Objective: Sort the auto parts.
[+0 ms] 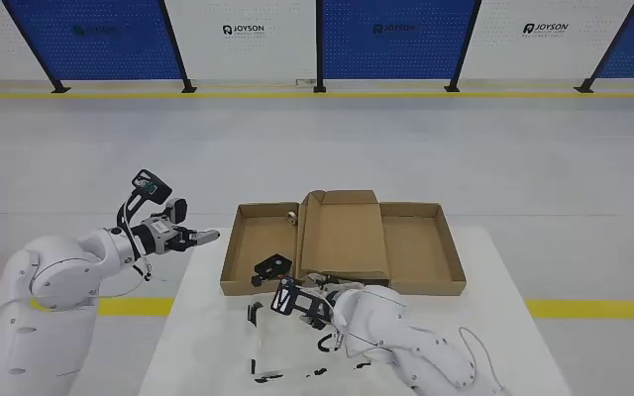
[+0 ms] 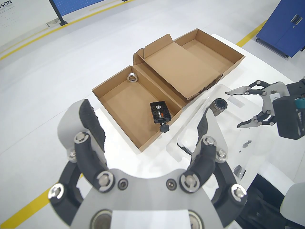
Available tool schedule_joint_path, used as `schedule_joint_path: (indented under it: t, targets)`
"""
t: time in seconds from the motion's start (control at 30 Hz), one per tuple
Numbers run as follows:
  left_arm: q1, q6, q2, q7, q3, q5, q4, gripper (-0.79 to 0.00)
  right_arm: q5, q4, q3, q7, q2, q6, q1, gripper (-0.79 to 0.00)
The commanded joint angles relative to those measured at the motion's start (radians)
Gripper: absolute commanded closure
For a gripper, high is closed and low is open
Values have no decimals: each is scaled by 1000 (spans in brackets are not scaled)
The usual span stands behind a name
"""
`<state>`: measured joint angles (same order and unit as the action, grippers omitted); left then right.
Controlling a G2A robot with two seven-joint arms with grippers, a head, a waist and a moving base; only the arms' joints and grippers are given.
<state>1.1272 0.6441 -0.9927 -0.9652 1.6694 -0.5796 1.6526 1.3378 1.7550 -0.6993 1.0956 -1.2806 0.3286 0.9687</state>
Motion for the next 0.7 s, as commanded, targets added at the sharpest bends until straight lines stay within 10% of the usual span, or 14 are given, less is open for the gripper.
schedule_joint_path:
  t: [0.0,0.67]
  targets:
    - [0,0,0,0,0,0,0,-785,2,-14,-6,-10,2,2,13,-668]
    - [0,0,0,0,0,0,0,-785,9,-31,-158,-80,46,55,151,-536]
